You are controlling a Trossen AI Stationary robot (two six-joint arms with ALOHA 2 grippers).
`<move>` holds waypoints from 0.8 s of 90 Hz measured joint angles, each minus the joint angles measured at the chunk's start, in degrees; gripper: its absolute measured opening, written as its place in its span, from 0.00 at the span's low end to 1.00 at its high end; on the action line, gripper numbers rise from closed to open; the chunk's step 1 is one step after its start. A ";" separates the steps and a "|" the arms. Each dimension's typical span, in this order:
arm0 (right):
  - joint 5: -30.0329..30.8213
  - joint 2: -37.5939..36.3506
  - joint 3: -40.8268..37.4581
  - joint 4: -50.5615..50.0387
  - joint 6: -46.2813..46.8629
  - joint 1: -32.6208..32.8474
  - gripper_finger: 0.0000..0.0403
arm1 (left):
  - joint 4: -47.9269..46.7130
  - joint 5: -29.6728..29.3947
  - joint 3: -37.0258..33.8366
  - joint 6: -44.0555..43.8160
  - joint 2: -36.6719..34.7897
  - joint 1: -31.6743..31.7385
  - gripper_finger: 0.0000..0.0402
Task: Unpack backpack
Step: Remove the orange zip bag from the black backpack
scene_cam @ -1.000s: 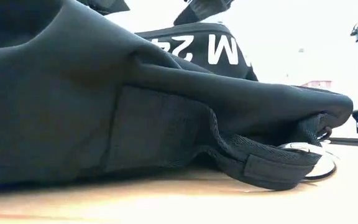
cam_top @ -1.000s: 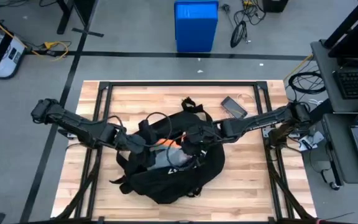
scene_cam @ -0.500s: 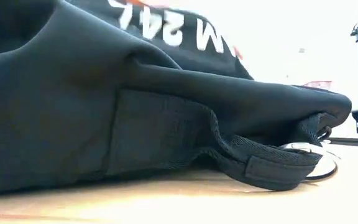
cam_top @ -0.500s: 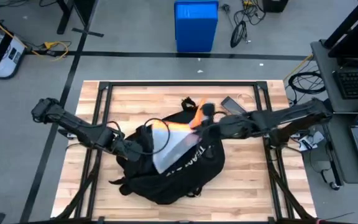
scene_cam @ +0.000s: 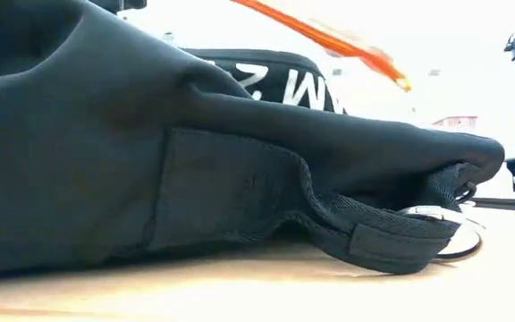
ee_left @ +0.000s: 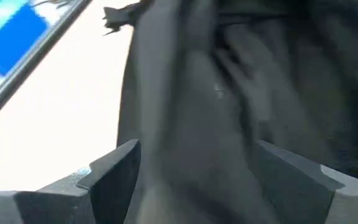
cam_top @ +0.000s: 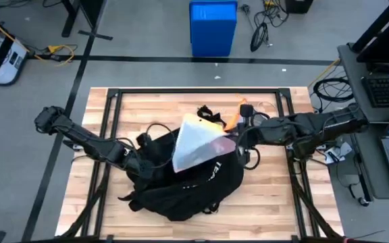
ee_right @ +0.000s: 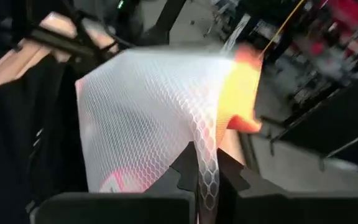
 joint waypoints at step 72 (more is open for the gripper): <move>-1.56 0.13 0.00 -21.28 25.01 11.51 0.00 | 1.14 -4.75 7.26 5.84 0.02 1.89 0.74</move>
